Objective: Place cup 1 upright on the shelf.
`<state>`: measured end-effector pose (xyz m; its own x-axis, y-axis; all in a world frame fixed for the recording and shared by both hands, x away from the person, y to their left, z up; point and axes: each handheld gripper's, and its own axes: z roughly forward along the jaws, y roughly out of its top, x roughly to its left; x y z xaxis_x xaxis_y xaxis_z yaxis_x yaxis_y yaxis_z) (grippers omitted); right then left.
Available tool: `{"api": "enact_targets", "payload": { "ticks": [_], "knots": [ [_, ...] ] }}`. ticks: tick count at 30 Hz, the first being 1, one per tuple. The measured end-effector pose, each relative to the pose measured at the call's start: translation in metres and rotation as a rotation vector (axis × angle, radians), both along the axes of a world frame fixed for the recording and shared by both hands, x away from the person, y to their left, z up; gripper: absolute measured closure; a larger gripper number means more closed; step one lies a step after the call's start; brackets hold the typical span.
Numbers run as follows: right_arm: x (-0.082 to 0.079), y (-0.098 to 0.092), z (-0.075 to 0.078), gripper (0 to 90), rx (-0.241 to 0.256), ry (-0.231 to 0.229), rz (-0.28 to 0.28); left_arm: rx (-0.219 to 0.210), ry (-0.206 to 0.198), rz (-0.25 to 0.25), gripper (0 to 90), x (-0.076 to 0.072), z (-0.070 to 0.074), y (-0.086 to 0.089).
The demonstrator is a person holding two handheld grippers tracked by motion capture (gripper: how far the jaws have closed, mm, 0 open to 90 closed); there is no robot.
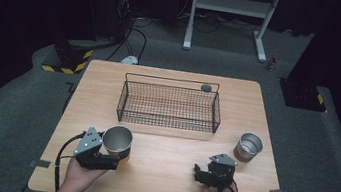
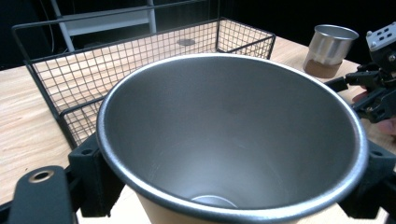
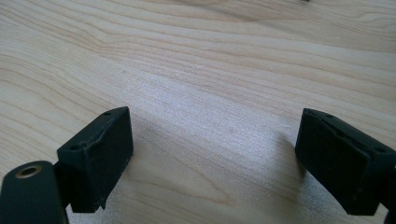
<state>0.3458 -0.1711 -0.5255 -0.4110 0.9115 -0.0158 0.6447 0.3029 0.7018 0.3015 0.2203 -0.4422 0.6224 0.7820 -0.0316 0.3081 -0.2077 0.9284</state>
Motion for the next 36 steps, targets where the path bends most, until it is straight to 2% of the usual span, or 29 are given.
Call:
{"api": "enact_targets", "payload": {
  "ticks": [21, 36],
  "knots": [
    [0.0, 0.0, 0.0, 10.9, 0.0, 0.0, 0.0, -0.007, -0.009, 0.013, 13.8, 0.034, 0.022, -0.01],
    [0.0, 0.0, 0.0, 10.9, 0.0, 0.0, 0.0, -0.021, -0.024, 0.05, 13.8, 0.059, 0.037, -0.01]
  ]
}}
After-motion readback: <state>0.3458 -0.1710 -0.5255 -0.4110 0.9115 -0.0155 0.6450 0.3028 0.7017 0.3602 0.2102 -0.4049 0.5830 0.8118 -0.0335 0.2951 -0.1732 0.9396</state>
